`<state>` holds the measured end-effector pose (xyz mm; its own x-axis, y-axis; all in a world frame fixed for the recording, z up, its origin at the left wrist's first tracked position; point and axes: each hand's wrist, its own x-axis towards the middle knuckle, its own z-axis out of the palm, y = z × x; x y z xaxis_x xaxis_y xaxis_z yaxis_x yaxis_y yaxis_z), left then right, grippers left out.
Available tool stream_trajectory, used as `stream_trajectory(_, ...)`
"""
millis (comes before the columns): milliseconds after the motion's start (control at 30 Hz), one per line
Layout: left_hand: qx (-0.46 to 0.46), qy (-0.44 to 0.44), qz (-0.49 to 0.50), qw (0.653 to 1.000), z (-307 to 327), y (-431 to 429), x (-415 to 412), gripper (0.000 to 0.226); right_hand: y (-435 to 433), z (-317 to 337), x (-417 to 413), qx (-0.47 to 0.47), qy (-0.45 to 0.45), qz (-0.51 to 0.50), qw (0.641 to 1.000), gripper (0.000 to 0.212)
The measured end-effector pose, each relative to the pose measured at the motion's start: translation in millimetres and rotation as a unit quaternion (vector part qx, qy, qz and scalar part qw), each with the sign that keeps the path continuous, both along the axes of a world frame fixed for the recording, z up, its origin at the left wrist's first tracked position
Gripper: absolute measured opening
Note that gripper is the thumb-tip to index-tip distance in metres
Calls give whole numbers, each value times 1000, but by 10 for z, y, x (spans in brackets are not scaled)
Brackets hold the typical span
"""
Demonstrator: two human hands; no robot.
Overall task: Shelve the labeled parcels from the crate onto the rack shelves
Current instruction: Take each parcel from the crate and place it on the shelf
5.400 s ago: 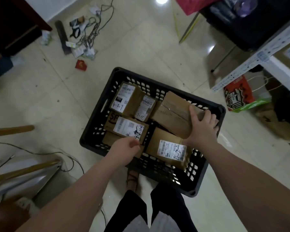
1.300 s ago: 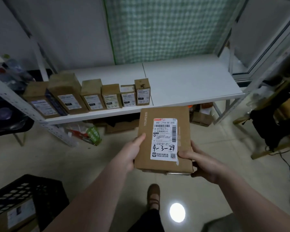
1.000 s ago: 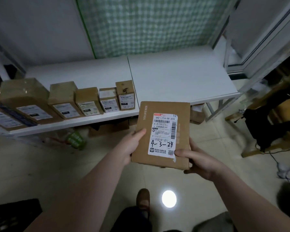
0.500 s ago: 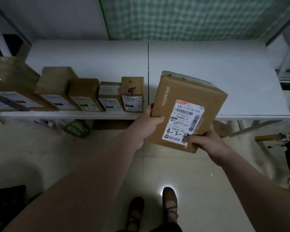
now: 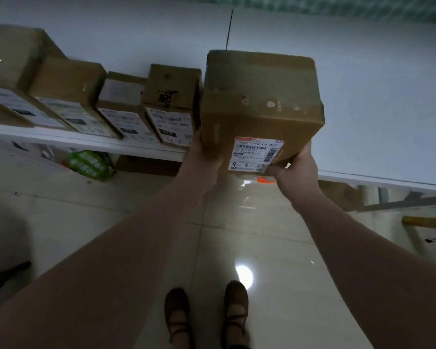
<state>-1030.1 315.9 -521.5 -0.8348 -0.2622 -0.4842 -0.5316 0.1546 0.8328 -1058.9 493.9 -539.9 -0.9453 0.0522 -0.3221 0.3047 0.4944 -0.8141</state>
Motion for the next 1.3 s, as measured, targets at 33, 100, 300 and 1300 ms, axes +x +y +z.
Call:
stream_trajectory(33, -3, 10, 10, 1000, -35, -2, -15, 49, -35, -38, 1, 1, 2, -10, 1000, 74)
stream_trajectory(100, -27, 8, 48, 998, -149, -12, -7, 38, -99, -113, 29, -4, 1, -28, 1000, 73)
stream_trajectory(300, -306, -62, -70, 947, -468, -35, 145, 24, -216, -270, 149, 4, -34, -98, 995, 70)
stream_trajectory(1300, -167, -107, -41, 979, -424, -59, -193, 28, -384, -466, -144, -9, -12, -107, 994, 67)
